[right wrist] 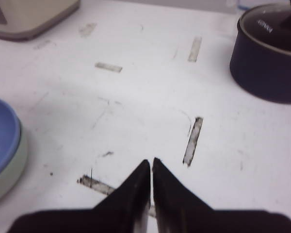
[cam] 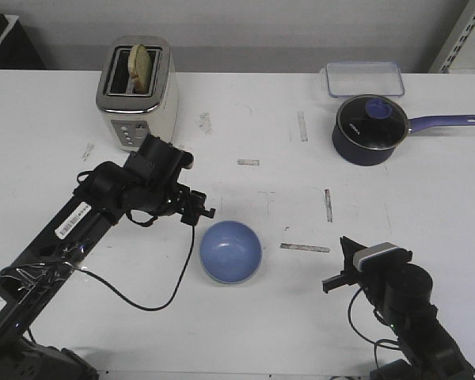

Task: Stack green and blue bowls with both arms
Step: 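Open the left gripper and withdraw it toward the robot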

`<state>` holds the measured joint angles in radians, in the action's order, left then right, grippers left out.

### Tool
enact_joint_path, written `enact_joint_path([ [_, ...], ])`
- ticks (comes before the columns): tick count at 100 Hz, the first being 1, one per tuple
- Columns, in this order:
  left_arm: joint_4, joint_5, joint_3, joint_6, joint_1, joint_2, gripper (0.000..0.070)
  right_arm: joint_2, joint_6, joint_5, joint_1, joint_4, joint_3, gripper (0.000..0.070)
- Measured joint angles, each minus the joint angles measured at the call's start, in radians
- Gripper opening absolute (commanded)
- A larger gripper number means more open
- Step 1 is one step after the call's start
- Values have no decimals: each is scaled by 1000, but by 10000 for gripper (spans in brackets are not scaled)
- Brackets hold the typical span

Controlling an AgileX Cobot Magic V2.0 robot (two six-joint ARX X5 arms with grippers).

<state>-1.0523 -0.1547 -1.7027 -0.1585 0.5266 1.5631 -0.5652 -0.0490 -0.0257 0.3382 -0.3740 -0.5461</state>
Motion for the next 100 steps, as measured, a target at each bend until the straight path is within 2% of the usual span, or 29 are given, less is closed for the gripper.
enact_joint_path([
  [13, -29, 26, 4, 62, -51, -24, 0, 0, 0, 0, -16, 21, 0, 0],
  [25, 14, 132, 66, 108, -99, -98, 0, 0, 0, 3, -47, 23, 0, 0],
  [31, 69, 160, 130, 117, -129, -169, 0, 0, 0, 4, -67, 23, 0, 0],
  [70, 518, 172, 719, 117, -423, -800, 0, 5, -11, 0, -239, 6, 0, 0],
  [84, 573, 173, 842, 116, -488, -972, 0, 34, -12, 0, -254, -29, 0, 0],
  [100, 574, 172, 924, 116, -505, -1087, 0, 79, -12, 0, -254, -56, 0, 0],
])
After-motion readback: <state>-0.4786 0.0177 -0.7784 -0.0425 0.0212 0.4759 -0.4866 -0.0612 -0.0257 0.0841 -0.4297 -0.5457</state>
